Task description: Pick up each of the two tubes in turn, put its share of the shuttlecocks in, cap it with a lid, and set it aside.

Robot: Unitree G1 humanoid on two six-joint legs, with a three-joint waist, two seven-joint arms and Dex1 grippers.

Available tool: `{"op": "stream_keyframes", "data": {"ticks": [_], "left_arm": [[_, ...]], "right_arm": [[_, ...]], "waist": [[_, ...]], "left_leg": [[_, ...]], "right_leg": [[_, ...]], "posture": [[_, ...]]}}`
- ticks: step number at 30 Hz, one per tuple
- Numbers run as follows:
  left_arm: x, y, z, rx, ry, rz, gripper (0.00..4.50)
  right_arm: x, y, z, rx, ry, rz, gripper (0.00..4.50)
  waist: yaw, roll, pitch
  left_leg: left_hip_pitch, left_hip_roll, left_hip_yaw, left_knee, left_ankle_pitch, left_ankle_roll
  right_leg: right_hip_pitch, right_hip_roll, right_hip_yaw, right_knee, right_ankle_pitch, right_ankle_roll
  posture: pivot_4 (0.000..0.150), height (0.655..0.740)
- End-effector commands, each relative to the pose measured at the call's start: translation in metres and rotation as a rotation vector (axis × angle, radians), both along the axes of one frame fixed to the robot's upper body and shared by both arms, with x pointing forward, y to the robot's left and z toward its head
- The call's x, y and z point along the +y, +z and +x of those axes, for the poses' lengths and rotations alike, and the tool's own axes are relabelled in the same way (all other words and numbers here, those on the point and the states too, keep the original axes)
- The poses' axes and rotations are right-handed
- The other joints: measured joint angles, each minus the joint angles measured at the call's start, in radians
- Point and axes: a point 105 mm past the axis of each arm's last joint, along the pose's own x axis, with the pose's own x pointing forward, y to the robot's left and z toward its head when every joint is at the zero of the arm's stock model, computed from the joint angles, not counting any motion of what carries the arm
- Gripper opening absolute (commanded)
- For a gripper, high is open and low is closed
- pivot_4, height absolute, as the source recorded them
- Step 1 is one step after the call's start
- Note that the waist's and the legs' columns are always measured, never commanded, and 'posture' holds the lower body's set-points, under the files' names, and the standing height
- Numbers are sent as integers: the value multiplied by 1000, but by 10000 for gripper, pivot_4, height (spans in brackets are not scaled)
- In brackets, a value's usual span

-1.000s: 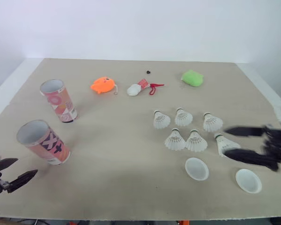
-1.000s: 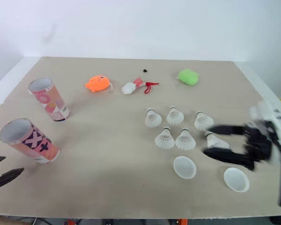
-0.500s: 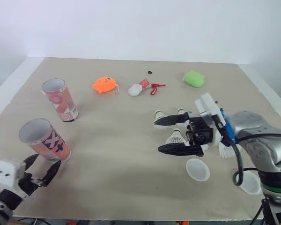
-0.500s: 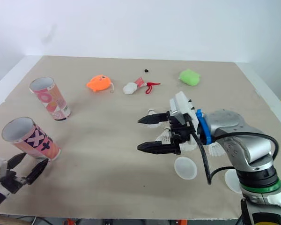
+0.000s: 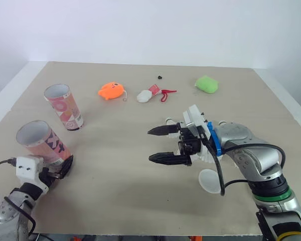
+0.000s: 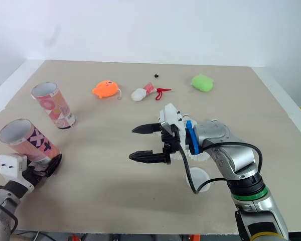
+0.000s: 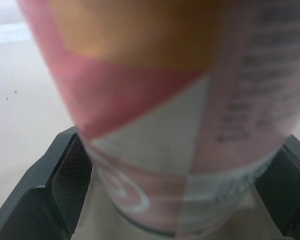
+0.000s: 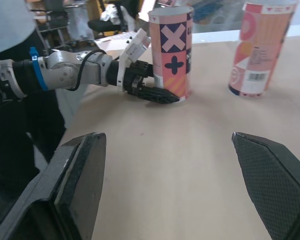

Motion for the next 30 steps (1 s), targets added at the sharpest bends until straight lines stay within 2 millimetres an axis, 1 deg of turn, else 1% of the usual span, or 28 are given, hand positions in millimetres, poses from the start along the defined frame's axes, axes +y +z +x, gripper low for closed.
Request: {"op": "stream_keyframes", "data": {"ticks": [1,7,8,9,10,15,18,22,24,26,27,28,30], "left_arm": [[0,-1,4,-4,-6,14,45000],[-4,-3,9,-10,-19,4,45000],[-4,-3,10,-10,-20,3,39777],[-5,-4,10,-6,-23,1,38974],[-5,-4,10,-2,-24,-2,34700],[-5,-1,6,3,-44,41,34700],[-14,11,3,18,-147,139,34700],[-35,36,-3,82,-380,280,34700],[-39,44,-3,127,-455,307,34700],[-42,49,-1,186,-535,388,34700],[-41,49,0,217,-564,432,34700],[-41,47,-1,252,-600,469,34700],[-40,48,3,312,-663,532,34700]], "right_arm": [[0,5,2,-33,-28,29,43260],[-1,2,4,-23,-64,46,43260],[-1,2,4,-21,-68,47,45000],[-2,1,3,-19,-70,46,45000],[-2,0,3,-16,-77,47,45000],[-12,-8,-1,-5,-138,53,45000],[-28,-14,-5,-20,-243,48,45000],[-52,-22,-25,-27,-379,6,45000],[-58,-26,-34,-16,-421,-12,45000],[-60,-32,-42,3,-463,-15,45000],[-60,-35,-45,11,-483,-17,45000],[-61,-38,-47,18,-507,-20,45000],[-64,-52,-47,22,-581,-58,45000]], "waist": [[0,0,0],[1,1,0],[1,1,0],[1,1,0],[1,1,0],[1,1,0],[0,1,0],[3,1,0],[2,2,0],[2,2,0],[0,2,0],[0,2,0],[-1,2,0]], "left_leg": [[0,0,0,0,0,0],[0,0,0,0,0,0],[0,0,0,0,0,0],[0,0,0,0,0,0],[0,0,0,0,0,0],[0,0,0,0,0,0],[-1,0,0,-1,0,0],[-2,-2,-1,-2,0,-1],[-2,-2,-2,-3,0,-1],[-1,-1,-1,-2,0,-1],[-1,-1,-1,-2,0,-1],[0,1,-1,-2,0,-1],[1,2,0,-3,0,-1]], "right_leg": [[0,0,0,0,0,0],[1,-1,-1,0,0,1],[0,-1,0,0,0,1],[0,-1,0,0,0,1],[0,-1,0,0,0,1],[1,-1,-1,0,-1,1],[0,-1,0,0,-1,0],[-1,-2,-1,0,-3,-1],[-1,-3,-2,0,-6,3],[-1,-3,-2,0,-6,3],[0,-2,-3,0,-6,2],[0,-2,-2,0,-7,-1],[-1,-2,-1,0,-7,-3]], "posture": [[1500,7400],[1500,7400],[1500,7400],[1500,7400],[1500,7400],[1500,7400],[1500,7400],[1500,7400],[1500,7400],[1500,7400],[1500,7400],[1500,7400],[1500,7400]]}}
